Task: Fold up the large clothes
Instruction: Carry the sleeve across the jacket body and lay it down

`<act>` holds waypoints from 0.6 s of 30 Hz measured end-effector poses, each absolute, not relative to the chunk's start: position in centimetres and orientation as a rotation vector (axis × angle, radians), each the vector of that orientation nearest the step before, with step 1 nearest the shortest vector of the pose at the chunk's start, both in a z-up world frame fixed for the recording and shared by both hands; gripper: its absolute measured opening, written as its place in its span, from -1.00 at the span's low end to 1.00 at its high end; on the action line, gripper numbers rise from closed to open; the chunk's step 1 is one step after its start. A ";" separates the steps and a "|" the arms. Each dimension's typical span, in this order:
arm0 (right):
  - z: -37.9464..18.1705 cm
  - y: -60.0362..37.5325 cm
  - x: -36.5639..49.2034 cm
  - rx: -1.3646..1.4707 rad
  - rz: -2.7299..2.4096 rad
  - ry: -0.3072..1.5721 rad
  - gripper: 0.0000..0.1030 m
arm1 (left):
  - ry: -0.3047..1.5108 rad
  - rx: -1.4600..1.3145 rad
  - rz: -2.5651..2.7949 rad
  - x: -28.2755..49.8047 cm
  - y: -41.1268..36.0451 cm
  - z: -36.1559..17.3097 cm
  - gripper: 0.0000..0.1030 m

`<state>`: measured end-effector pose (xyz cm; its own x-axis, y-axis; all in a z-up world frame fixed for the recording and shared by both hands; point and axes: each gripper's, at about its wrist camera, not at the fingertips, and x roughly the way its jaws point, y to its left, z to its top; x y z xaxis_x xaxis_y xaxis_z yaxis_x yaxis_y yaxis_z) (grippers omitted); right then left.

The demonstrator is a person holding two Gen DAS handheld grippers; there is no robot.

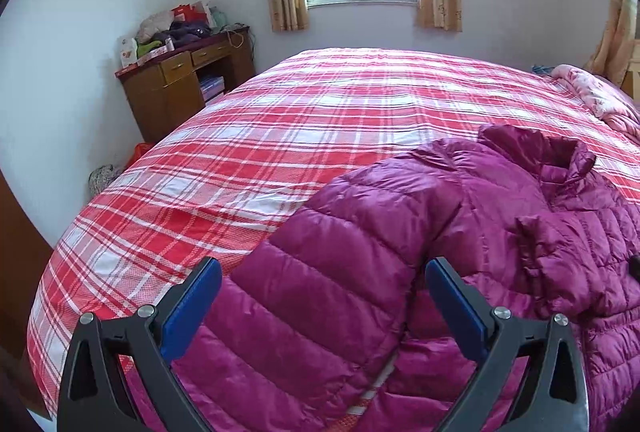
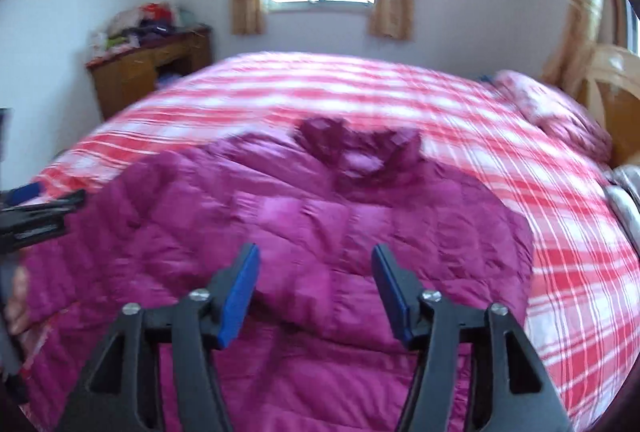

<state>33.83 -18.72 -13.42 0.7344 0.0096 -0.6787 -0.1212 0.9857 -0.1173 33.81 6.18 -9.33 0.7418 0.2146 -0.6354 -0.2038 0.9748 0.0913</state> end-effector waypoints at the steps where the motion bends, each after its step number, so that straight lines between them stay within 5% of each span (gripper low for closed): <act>1: -14.2 -18.8 34.5 -0.161 0.063 0.771 0.06 | 0.697 0.020 0.223 33.8 5.7 -9.2 0.98; 9: -18.8 -12.7 35.6 -0.266 0.177 0.837 -0.28 | 0.685 0.070 0.204 34.5 2.4 -8.5 0.98; 13: -18.0 -13.8 35.1 -0.222 0.221 0.837 -0.28 | 0.683 0.076 0.197 35.6 0.6 -8.0 0.98; 18: -14.8 -18.1 33.3 -0.154 0.219 0.741 -0.02 | 0.653 0.112 0.168 36.9 -3.4 -6.8 0.98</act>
